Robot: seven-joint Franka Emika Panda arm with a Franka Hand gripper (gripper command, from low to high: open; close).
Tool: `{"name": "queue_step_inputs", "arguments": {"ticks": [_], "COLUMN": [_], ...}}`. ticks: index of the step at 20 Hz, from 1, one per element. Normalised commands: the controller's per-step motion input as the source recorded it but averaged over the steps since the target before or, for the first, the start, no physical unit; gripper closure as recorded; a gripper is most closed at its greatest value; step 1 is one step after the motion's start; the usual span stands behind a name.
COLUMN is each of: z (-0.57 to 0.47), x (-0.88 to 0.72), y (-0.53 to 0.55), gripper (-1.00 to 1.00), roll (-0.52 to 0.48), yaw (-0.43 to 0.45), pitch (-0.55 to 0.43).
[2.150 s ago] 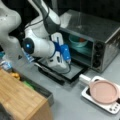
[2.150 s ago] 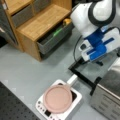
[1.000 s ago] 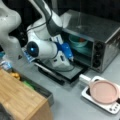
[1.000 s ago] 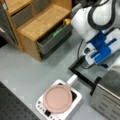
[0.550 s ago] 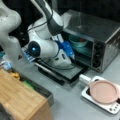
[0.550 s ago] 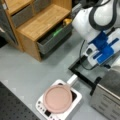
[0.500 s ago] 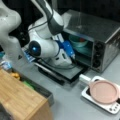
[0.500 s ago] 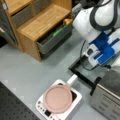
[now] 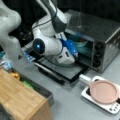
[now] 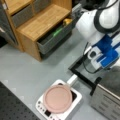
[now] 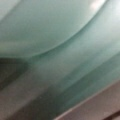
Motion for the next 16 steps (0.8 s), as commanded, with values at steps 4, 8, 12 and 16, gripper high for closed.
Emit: {"name": "queue_step_inputs", "arguments": {"ticks": [4,8,12,16], "z": [-0.04,-0.04,-0.04,-0.04], "x": [0.14,0.14,0.14,0.16], "y": [0.01,-0.01,-0.01,0.00], "gripper": [-1.00,1.00,1.00,1.00], "roll": [0.056,0.041,0.041,0.039], "yaw": [-0.040,-0.035,-0.039,-0.045], "pitch": [-0.038,-0.031,-0.021,-0.020]}}
